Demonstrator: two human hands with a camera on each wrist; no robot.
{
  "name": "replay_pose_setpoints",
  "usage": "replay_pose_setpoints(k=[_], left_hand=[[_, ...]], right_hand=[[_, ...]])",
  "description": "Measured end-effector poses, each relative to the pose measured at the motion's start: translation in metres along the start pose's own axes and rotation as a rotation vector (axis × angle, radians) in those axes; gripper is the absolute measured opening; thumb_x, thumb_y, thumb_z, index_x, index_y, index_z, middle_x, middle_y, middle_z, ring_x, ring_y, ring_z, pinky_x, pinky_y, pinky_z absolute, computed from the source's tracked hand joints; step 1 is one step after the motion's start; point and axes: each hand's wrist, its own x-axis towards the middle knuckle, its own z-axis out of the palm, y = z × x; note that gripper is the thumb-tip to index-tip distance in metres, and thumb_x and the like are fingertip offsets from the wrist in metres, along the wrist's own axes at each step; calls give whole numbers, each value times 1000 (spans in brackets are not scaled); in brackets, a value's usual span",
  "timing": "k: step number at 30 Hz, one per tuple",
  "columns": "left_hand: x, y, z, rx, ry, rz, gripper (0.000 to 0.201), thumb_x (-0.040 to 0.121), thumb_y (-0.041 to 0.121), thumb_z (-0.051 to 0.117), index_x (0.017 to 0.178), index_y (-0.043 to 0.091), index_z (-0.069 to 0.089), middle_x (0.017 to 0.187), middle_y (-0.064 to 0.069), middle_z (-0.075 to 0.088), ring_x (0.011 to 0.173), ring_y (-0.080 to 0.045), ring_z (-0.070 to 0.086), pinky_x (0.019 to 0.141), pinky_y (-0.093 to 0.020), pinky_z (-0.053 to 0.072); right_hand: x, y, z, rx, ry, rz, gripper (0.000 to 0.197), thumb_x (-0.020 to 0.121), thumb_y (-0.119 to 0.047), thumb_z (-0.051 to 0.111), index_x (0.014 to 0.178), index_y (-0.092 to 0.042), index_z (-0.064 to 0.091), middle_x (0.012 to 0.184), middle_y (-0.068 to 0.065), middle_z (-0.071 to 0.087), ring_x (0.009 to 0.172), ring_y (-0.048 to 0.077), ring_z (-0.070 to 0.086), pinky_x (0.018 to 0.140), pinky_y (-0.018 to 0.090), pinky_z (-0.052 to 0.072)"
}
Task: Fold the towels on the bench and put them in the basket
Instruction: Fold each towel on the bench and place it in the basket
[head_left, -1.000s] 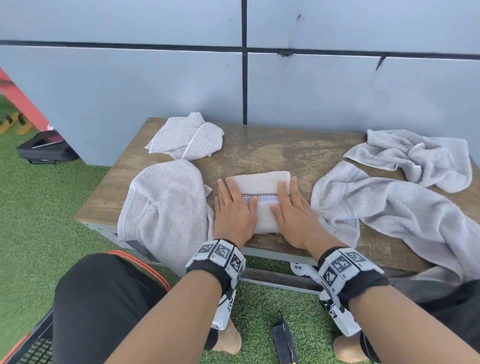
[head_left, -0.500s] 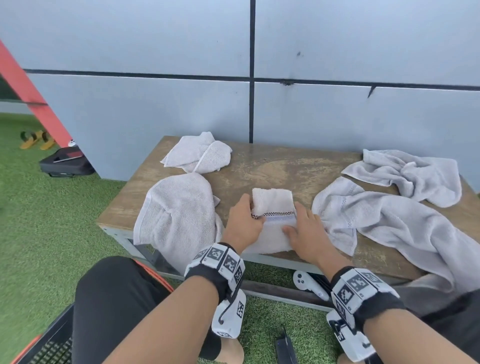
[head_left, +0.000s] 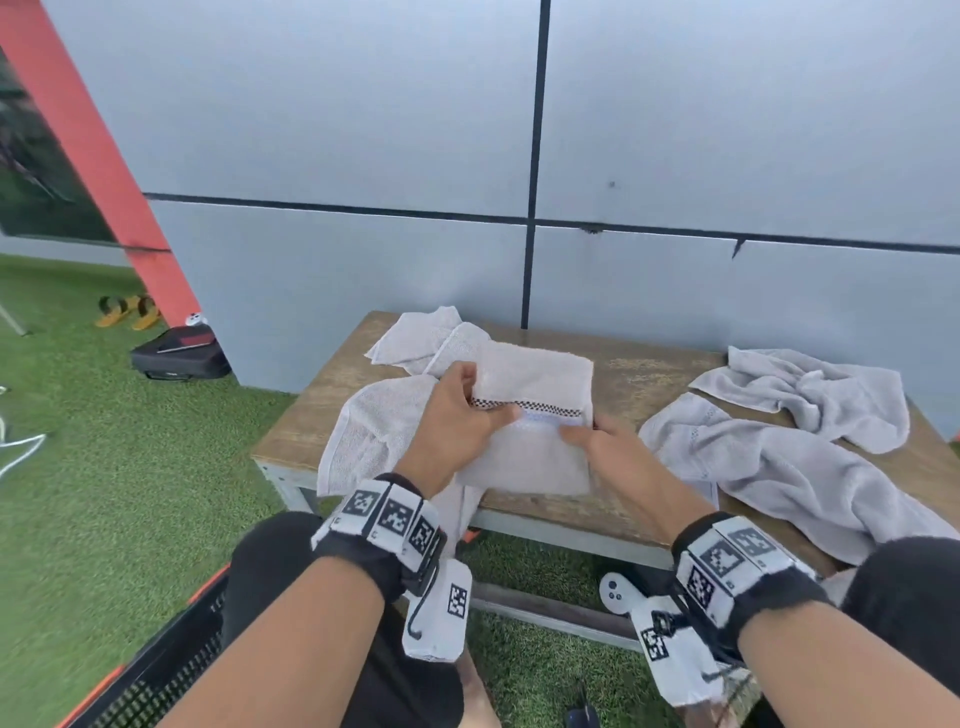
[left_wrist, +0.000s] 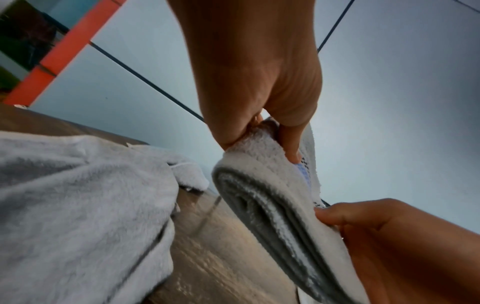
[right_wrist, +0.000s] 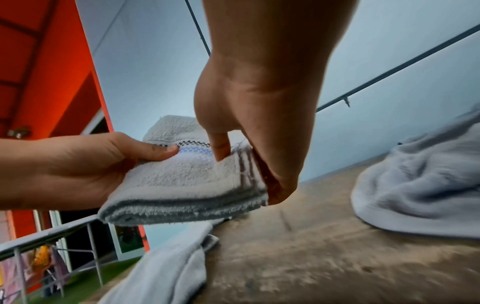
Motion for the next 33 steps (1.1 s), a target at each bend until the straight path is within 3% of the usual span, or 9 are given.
replay_pose_setpoints(k=[2,4,7,10,13,18,22,26,33], left_hand=[[-7,0,-15,-11,63,-5,48,79,11,84,119,13,57,111,-4,71,102,-18,69,85,-34,58],[-16,-3,-30,-21,124,-18,49,80,12,83,122,14,58,112,-2,72,104,-18,69,87,-37,59],[-31,-6,-50,-23,215,-20,45,84,10,79,123,17,58,110,3,72,98,-10,70,79,-26,58],[-47,-7,-73,-22,327,-28,43,89,9,75,123,23,54,106,10,70,89,3,67,73,-16,55],[-60,-12,-94,28,447,-85,43,91,15,72,130,20,53,115,4,69,104,-13,67,92,-33,55],[-77,-31,-126,71,557,-209,41,92,23,69,128,24,51,119,4,65,109,-17,63,101,-47,51],[-88,-49,-145,57,616,-261,38,94,23,68,126,26,49,117,6,64,109,-15,62,99,-44,51],[-93,-67,-167,8,691,-359,34,96,20,63,122,23,43,110,7,59,107,-18,59,93,-38,49],[-109,-99,-213,-15,789,-556,34,94,13,58,122,16,39,114,-2,55,104,-21,54,88,-36,43]], right_hand=[[1,-14,11,-25,-29,-31,21,101,-18,54,117,-29,61,116,-9,70,100,7,67,86,32,55],[5,-21,23,-68,-68,-81,23,101,-22,55,122,-27,60,119,-9,69,105,9,67,93,39,55],[8,-25,44,-141,-114,-137,25,100,-31,57,123,-23,56,118,-4,67,106,16,66,97,47,53],[11,-30,72,-162,-157,-206,19,101,-33,57,111,-17,57,111,12,66,100,29,65,87,43,53],[12,-35,102,-157,-226,-268,7,102,-31,56,106,-27,58,101,5,67,87,22,64,71,33,49],[16,-37,146,-195,-313,-309,14,101,-28,56,110,-21,64,75,-6,58,68,12,55,69,39,52],[19,-37,174,-232,-389,-273,20,102,-25,54,120,-23,63,87,-10,63,75,8,58,73,36,52],[17,-40,206,-319,-460,-217,28,100,-24,51,127,-27,58,111,-3,67,95,18,64,82,40,54],[11,-45,271,-446,-551,-179,36,99,-19,48,135,-18,51,111,2,64,85,15,61,76,36,51]])
